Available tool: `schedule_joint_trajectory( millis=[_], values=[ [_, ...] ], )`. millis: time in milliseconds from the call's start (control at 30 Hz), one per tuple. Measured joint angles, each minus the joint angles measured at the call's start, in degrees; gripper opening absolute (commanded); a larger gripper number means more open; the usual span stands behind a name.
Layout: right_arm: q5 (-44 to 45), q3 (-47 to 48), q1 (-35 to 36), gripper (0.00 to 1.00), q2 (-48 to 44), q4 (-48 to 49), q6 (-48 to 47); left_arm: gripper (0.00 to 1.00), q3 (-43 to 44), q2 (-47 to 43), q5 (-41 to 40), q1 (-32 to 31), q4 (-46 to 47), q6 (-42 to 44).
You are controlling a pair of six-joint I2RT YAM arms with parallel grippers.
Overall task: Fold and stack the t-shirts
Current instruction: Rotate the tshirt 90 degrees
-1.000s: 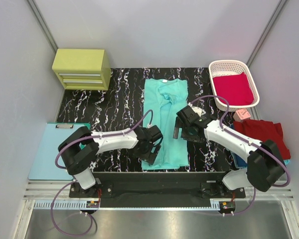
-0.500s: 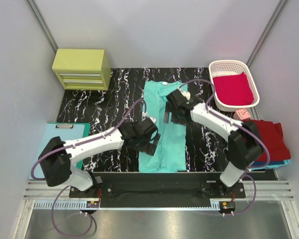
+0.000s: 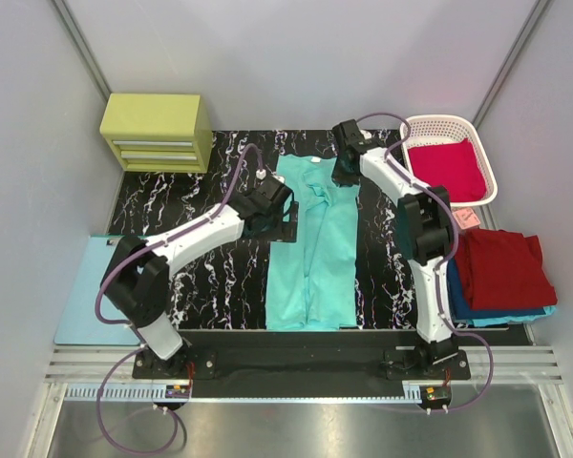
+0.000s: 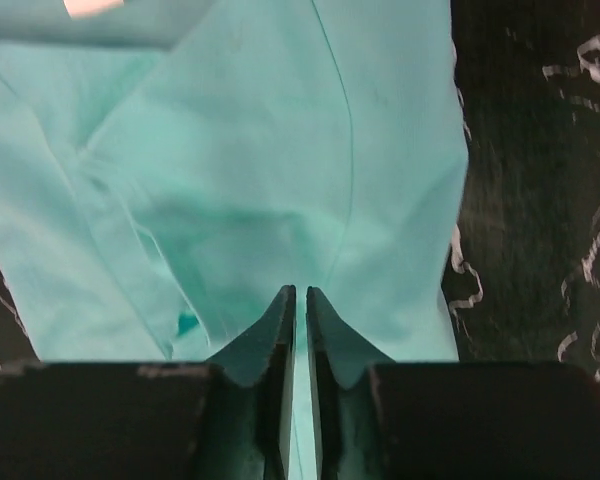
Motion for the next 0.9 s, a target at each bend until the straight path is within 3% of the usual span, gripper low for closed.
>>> schedule_joint_trajectory(
  millis=[167,900],
  values=[
    [-1.64,10.23,-0.74,0.00,7.76,-2.19,-1.09,0.96,0.33,2.69,0.59,0.00,0.33,0.22],
    [-8.76,38.21,-3.02,0.00,27.76,-11.58,-0.50,0.94,-1.46,4.11,7.58,-0.02,0.04,0.44]
  ],
)
